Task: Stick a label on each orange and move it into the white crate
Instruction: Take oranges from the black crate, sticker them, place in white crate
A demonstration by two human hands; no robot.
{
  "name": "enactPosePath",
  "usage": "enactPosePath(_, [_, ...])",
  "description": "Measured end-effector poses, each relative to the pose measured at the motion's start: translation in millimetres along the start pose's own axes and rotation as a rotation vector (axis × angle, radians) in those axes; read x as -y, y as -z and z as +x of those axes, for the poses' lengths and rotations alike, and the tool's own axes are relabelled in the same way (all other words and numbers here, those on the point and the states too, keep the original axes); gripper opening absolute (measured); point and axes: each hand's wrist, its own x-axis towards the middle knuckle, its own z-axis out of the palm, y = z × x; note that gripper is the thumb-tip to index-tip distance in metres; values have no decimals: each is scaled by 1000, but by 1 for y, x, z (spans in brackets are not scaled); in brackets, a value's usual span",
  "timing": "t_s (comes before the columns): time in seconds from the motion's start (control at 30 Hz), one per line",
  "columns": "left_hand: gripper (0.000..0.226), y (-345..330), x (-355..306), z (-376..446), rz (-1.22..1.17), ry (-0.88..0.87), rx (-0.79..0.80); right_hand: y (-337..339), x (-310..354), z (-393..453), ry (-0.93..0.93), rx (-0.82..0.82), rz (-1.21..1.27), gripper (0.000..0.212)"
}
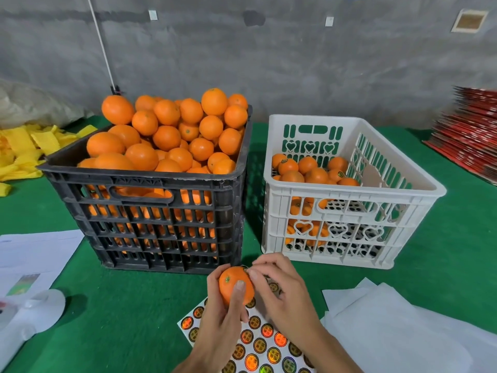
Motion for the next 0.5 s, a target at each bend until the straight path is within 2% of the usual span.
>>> enactPosePath(0.07, [52, 1, -5, 1, -32, 26, 1, 4, -3, -4, 44, 96, -61, 28])
enactPosePath(0.13, [41, 2, -9, 1, -62, 48, 0, 4, -6, -10, 77, 218, -136, 46])
enactPosePath(0.27, [42, 4, -16, -2, -26, 14, -25, -8, -2, -16, 80, 343, -316, 88])
enactPosePath(0.37, [42, -1, -28, -8, -80, -11, -6, -9, 11, -14, 204, 185, -476, 85])
enactPosePath(0.5, [66, 5, -74, 2, 30, -173, 143, 17, 33, 8, 284, -61, -512, 77])
